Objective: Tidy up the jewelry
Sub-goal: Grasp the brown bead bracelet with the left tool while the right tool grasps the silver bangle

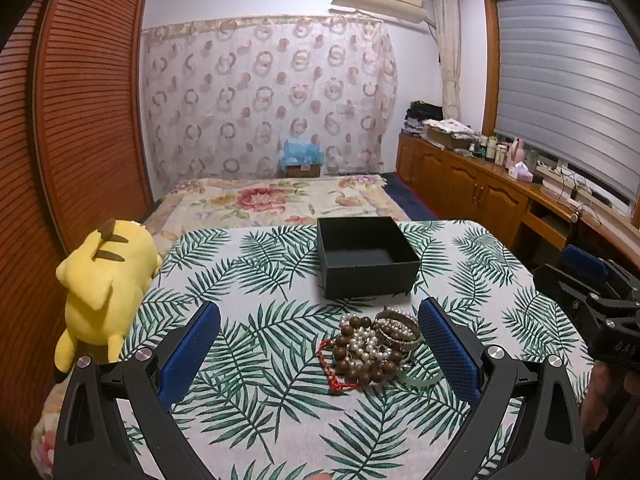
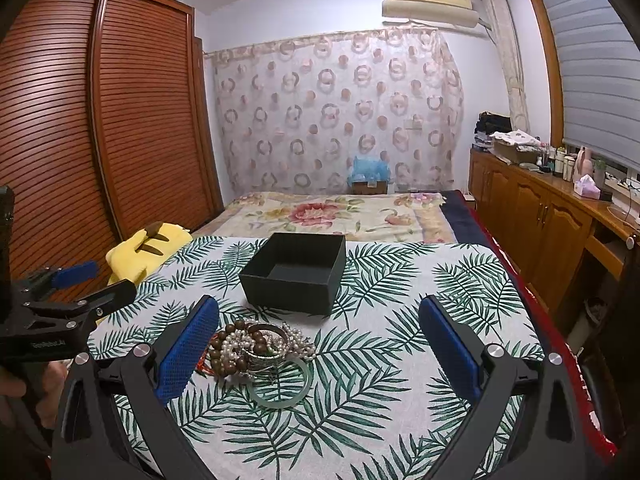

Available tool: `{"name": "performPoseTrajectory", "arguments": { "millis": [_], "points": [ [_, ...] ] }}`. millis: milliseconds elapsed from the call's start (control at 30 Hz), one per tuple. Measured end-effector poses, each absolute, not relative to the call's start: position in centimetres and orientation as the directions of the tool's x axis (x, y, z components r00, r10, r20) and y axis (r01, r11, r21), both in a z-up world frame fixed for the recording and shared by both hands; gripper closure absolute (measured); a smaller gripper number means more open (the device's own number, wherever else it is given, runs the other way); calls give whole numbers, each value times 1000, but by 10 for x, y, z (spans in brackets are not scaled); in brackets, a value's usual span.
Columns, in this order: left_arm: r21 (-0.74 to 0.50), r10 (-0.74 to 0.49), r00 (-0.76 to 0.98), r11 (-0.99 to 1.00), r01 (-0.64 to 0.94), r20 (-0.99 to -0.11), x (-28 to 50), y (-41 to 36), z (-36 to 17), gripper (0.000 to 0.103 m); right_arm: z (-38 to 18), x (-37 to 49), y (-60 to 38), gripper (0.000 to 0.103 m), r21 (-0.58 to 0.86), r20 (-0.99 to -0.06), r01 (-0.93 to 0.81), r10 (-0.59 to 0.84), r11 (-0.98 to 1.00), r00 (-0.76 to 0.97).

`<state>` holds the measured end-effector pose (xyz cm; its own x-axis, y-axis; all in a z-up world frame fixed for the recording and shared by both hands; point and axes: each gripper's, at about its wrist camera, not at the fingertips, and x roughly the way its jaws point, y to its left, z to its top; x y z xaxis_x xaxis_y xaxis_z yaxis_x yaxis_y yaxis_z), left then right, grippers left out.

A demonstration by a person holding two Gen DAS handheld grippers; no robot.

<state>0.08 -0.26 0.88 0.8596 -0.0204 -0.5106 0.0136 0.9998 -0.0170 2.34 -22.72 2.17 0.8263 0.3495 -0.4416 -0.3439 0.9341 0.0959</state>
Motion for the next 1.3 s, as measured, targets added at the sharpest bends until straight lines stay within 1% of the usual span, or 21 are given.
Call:
{"name": "performPoseTrajectory", "arguments": {
  "millis": [133, 233, 433, 467, 500, 567, 600, 667, 700, 767, 867, 900, 967, 1067, 1167, 1200, 1300],
  "points": [
    [-25, -28, 853, 1000, 18, -521, 5, 3, 1, 7, 19, 27, -226, 2, 98, -450, -344, 350, 934, 822],
    [-28, -40, 836, 999, 29, -548, 12, 6, -6, 7, 9, 34, -230, 2, 98, -455, -354, 358, 930, 815],
    [-33, -41, 798, 999, 27, -601, 22, 20, -29, 7, -1, 43, -219, 2, 42, -465, -411, 382, 911, 799],
    [-33, -42, 792, 999, 28, -609, 24, 22, -32, 7, -3, 46, -217, 4, 37, -472, -420, 387, 907, 792],
    [-32, -43, 787, 999, 29, -615, 25, 23, -33, 7, -6, 49, -215, 6, 28, -480, -433, 392, 901, 784],
    [-24, -40, 777, 999, 32, -629, 28, 25, -40, 7, -15, 54, -210, 17, 17, -502, -461, 406, 887, 763],
    [-20, -38, 773, 999, 33, -634, 28, 26, -42, 7, -20, 59, -207, 20, 13, -522, -476, 412, 879, 747],
    [-12, -38, 761, 999, 39, -647, 31, 28, -48, 7, -29, 69, -202, 30, 12, -553, -499, 422, 866, 719],
    [-11, -40, 757, 999, 43, -653, 31, 29, -50, 7, -31, 72, -200, 33, 13, -564, -507, 425, 862, 708],
    [-10, -49, 744, 998, 57, -666, 33, 30, -55, 7, -43, 85, -194, 41, 28, -607, -536, 440, 844, 661],
    [4, -50, 726, 997, 72, -686, 35, 31, -64, 7, -58, 97, -184, 59, 45, -656, -572, 456, 819, 602],
    [3, -54, 721, 997, 77, -691, 36, 32, -66, 7, -61, 99, -182, 61, 48, -664, -580, 460, 813, 589],
    [-1, -62, 712, 996, 86, -700, 36, 34, -70, 7, -70, 109, -175, 68, 58, -689, -600, 467, 798, 554],
    [1, -64, 697, 996, 92, -715, 39, 37, -75, 7, -76, 119, -169, 71, 82, -708, -611, 477, 787, 520],
    [-8, -81, 678, 994, 110, -731, 41, 39, -81, 7, -81, 131, -165, 84, 115, -728, -622, 492, 774, 477],
    [-6, -81, 676, 994, 112, -733, 43, 38, -82, 7, -82, 135, -164, 86, 119, -736, -623, 490, 773, 468],
    [2, -72, 671, 994, 108, -738, 46, 40, -87, 7, -87, 146, -160, 88, 138, -759, -627, 489, 766, 430]
  ]
}}
